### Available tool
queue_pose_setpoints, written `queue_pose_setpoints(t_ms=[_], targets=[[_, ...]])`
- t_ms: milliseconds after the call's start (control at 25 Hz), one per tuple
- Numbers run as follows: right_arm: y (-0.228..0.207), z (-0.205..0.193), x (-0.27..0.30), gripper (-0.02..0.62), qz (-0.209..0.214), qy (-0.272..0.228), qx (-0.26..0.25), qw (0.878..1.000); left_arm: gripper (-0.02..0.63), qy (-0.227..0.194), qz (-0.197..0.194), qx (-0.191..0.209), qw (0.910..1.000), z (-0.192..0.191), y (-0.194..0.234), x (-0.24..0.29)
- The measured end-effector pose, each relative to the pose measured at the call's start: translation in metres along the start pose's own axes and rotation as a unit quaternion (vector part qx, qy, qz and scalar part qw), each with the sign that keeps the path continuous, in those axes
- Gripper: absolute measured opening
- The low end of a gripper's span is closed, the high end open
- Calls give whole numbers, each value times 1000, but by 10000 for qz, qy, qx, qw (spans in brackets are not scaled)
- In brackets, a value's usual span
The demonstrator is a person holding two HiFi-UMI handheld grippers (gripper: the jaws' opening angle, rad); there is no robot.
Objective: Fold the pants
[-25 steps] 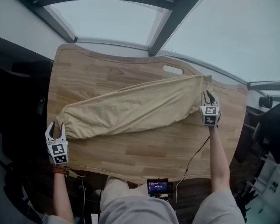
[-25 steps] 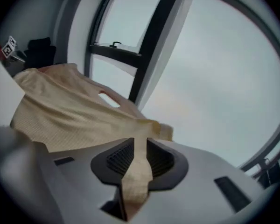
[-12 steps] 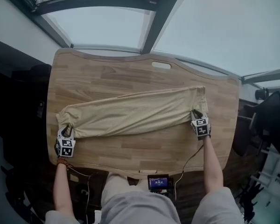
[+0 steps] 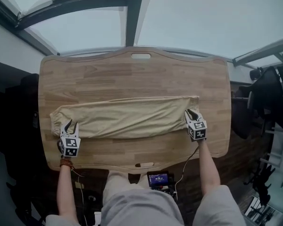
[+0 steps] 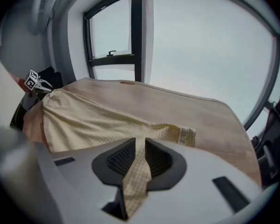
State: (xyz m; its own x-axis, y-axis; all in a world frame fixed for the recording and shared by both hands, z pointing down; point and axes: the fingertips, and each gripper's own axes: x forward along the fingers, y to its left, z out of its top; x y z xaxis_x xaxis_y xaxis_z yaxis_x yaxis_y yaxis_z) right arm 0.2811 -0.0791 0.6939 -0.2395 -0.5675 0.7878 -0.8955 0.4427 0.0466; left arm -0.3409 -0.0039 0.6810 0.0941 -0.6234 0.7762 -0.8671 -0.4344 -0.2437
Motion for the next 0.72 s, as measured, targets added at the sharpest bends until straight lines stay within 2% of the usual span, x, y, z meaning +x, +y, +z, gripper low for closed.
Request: queue_pose_setpoints(t_ms=[120, 240, 280, 360, 400, 440, 520, 600, 640, 720], targets=[[-2, 15, 38, 67, -105, 62, -288, 9995, 115, -177, -503, 308, 9981, 42, -69, 25], [-14, 11, 60, 74, -68, 284, -363, 9989, 103, -11, -812, 443, 9957, 52, -125, 38], [-22, 10, 62, 93, 11, 300, -232, 9993, 93, 146, -818, 406, 9957, 46, -136, 43], [-38, 9, 63, 182, 217, 292, 168, 9992, 83, 354, -750, 97, 9965, 33, -147, 51], [-43, 9, 62, 190, 328, 265, 334, 9986, 72, 375, -697, -89, 9968, 31, -147, 54], [-47, 11, 58, 167, 424, 177, 431, 9980, 71, 400, -629, -198, 9970, 31, -146, 55], [-54, 21, 39, 138, 504, -304, 583, 9966, 72, 424, -423, -131, 9981, 42, -143, 52], [-57, 21, 7, 106, 449, -833, 827, 9921, 72, 166, -260, -12, 9995, 65, -144, 41], [-54, 12, -7, 93, 400, -922, 804, 9917, 72, -7, -273, -10, 9996, 79, -150, 35], [-45, -17, -28, 91, 189, -757, 267, 9966, 72, -207, -437, 57, 9988, 99, -176, 28]])
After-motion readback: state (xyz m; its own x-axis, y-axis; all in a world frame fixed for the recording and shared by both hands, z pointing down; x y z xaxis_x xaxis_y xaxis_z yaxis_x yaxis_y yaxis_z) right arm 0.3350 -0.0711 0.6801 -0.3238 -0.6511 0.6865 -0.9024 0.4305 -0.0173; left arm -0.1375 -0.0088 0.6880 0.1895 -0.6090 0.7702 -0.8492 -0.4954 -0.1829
